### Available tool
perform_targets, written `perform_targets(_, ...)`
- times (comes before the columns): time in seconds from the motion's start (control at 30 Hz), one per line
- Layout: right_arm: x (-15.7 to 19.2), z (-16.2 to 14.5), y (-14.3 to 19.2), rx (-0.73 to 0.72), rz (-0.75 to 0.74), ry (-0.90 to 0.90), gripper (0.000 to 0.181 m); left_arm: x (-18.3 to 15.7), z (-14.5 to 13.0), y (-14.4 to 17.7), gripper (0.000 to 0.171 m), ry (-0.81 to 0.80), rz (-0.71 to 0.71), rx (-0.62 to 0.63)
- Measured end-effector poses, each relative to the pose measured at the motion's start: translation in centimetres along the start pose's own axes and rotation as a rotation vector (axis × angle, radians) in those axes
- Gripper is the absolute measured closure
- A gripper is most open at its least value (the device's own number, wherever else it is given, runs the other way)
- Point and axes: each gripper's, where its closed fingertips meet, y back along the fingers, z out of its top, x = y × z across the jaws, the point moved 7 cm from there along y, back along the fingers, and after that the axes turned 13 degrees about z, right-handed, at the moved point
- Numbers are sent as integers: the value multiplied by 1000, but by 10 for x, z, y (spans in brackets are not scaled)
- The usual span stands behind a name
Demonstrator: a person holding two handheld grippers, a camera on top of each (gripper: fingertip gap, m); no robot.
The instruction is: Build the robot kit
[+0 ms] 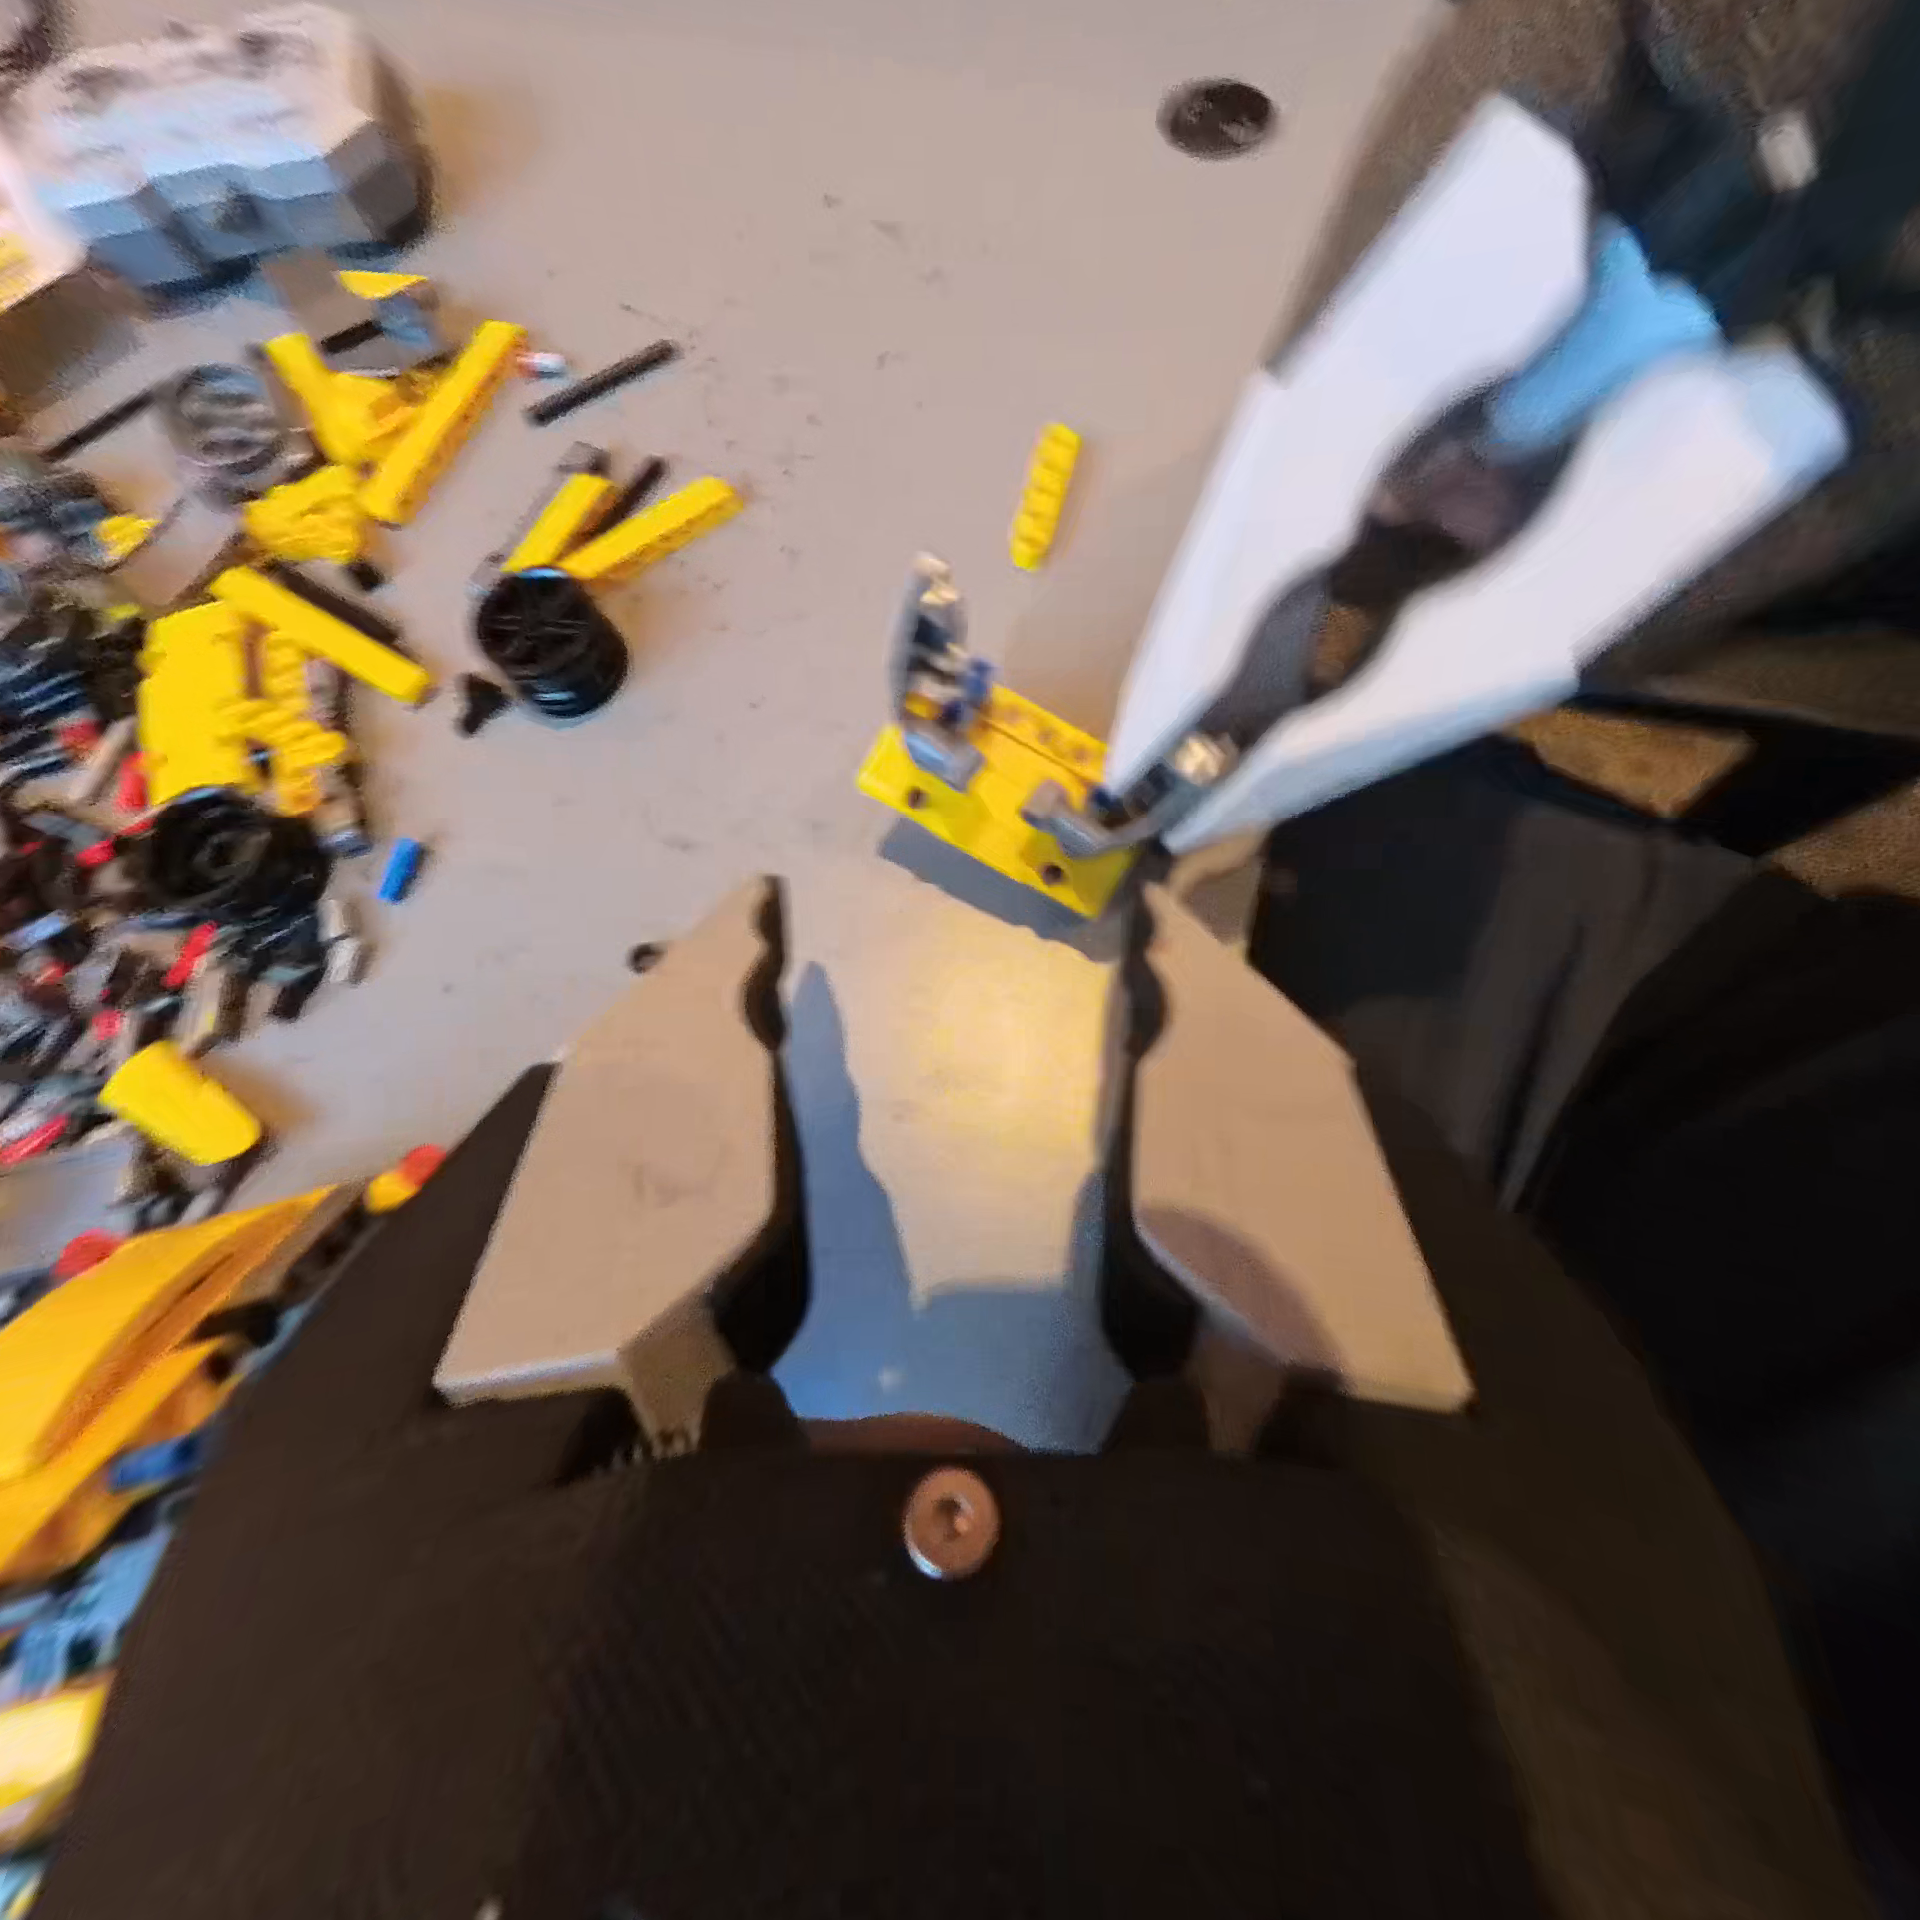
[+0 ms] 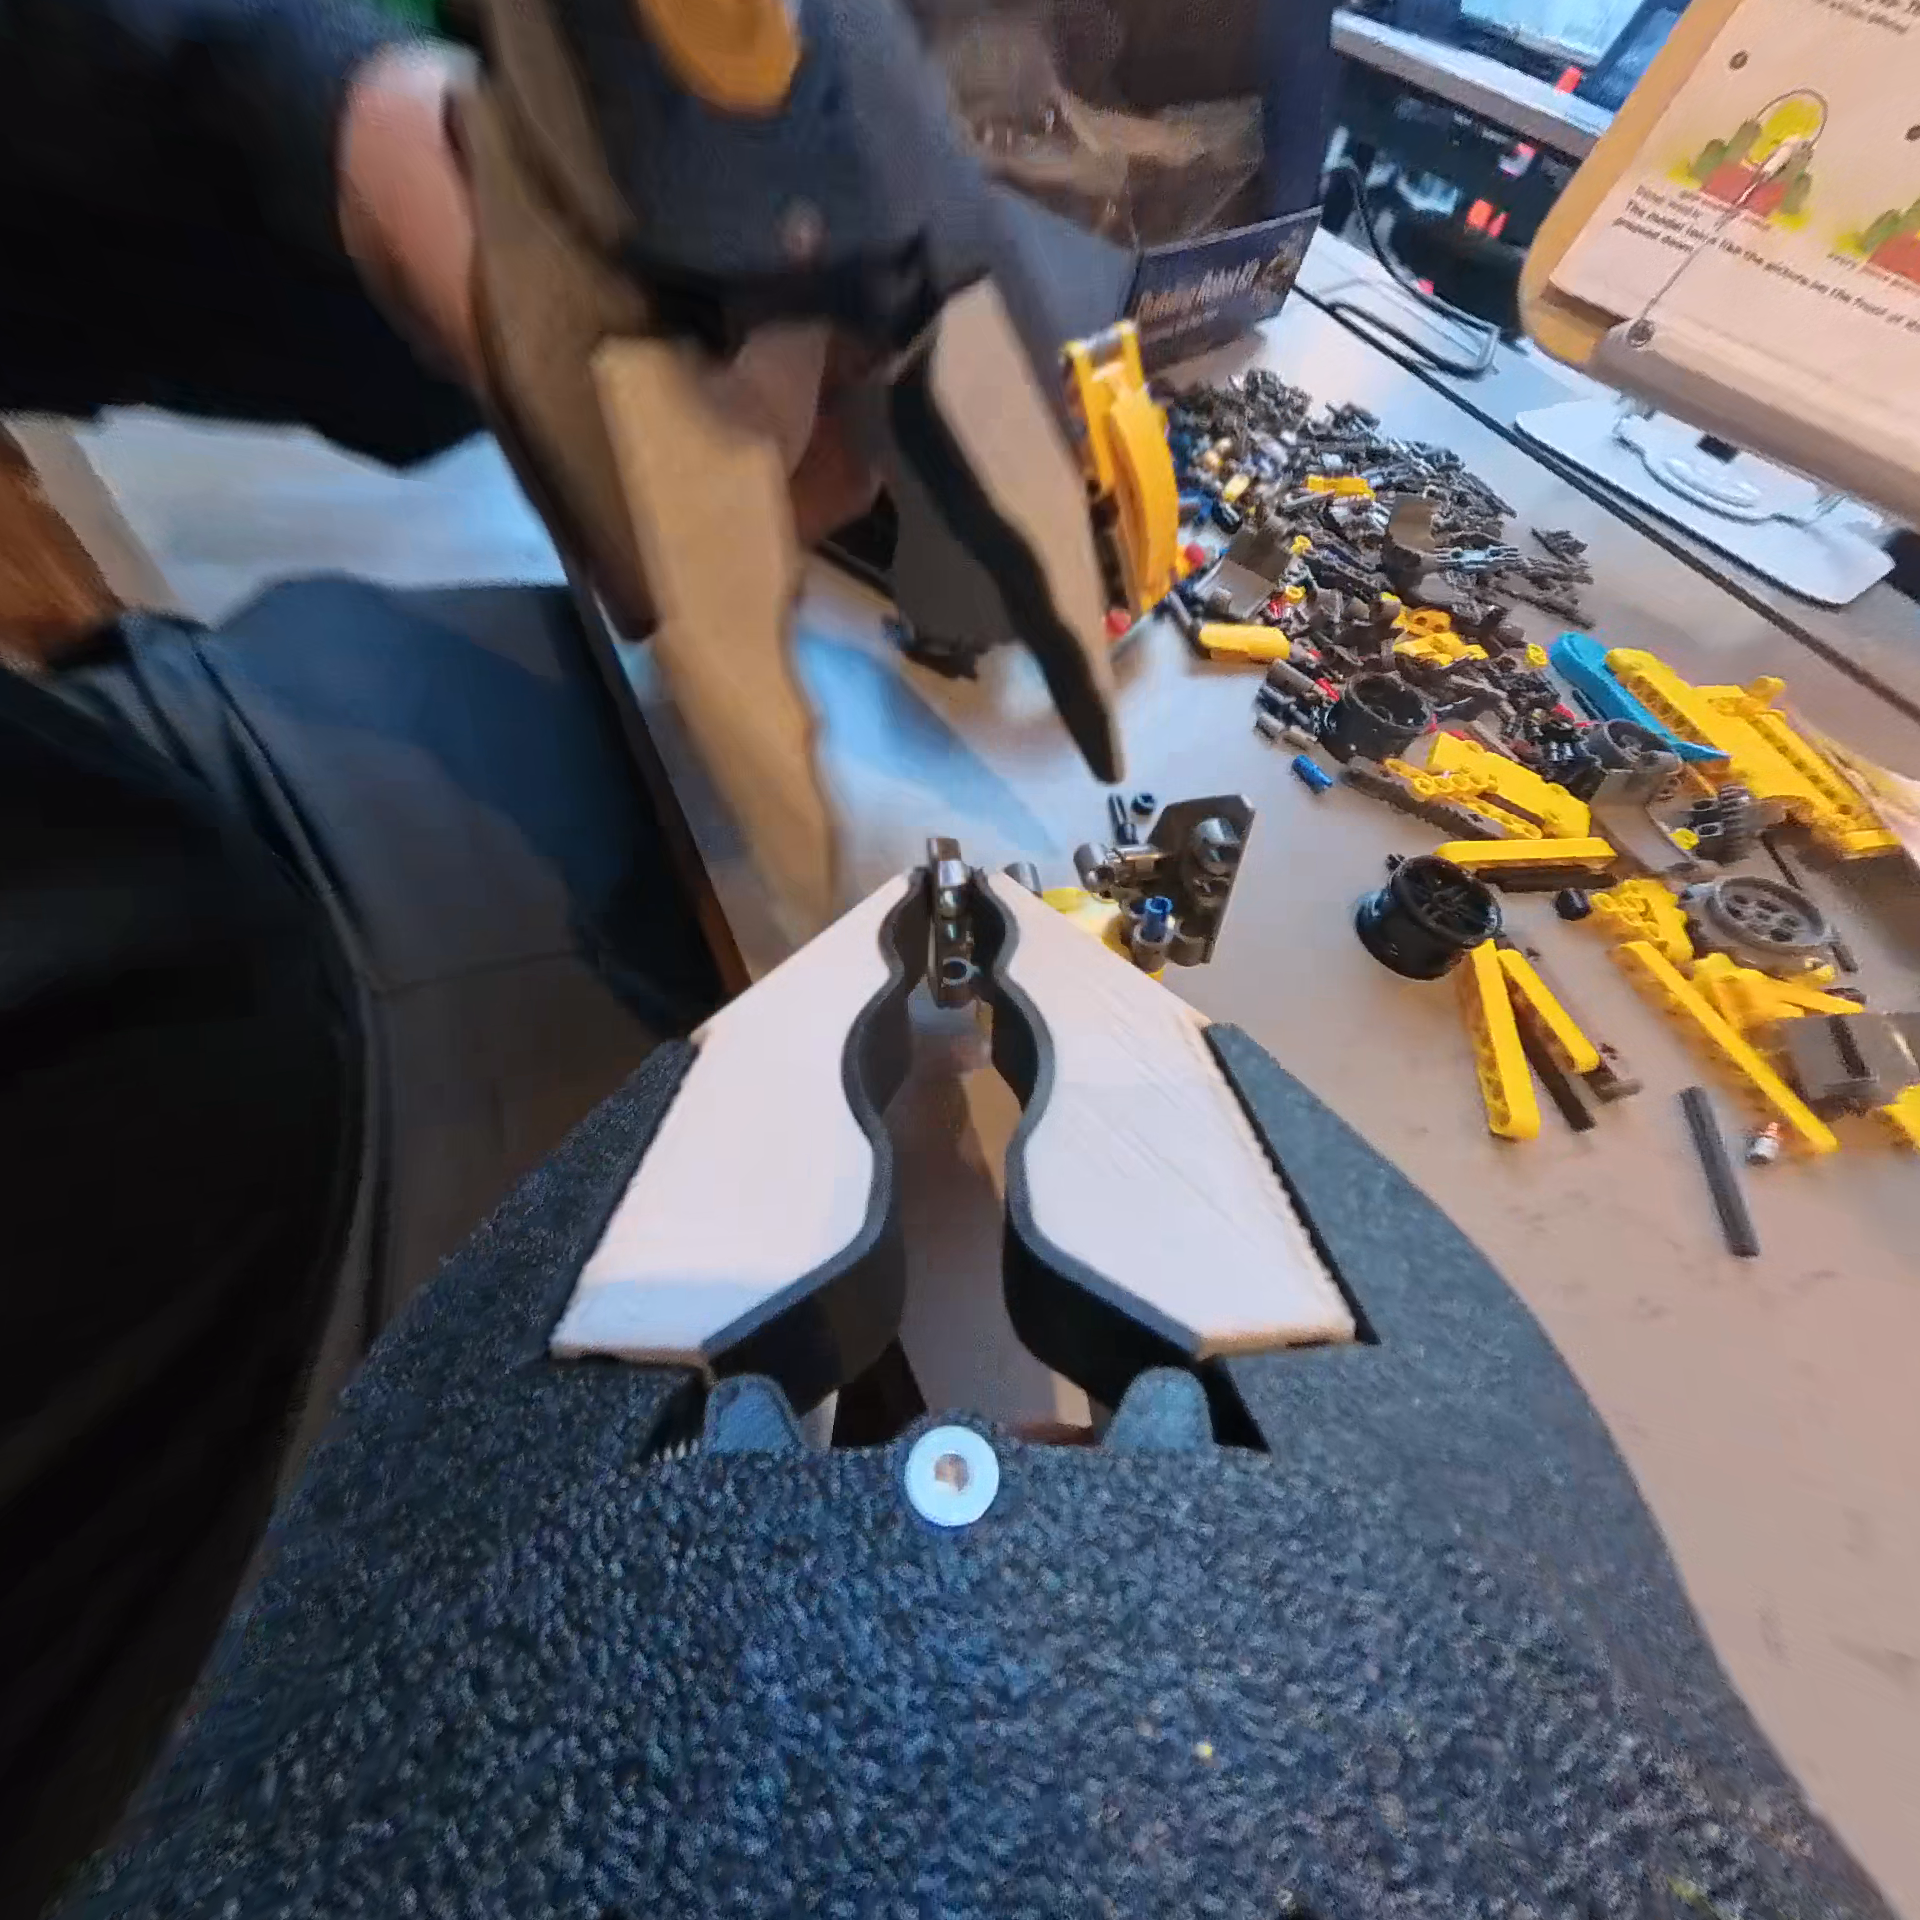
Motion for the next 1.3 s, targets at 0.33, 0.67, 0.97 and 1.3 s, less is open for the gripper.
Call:
perform_targets(0.33, -1, 23, 27, -410, 255, -194, 175, -20, 6, -1, 86, -24, -149, -260)
perform_targets(0.67, -13, 4, 18, -142, 192, -279, 165, -10, 2, -1, 106, -170, 76, -193)
perform_targets(0.97, -15, 6, -8, -12, 196, -521, 169, -23, -6, -4, 106, -551, 446, -158)
perform_targets(1.3, -10, 4, -16, -61, 90, -517, 172, -24, -12, -9, 106, -551, 519, -112)
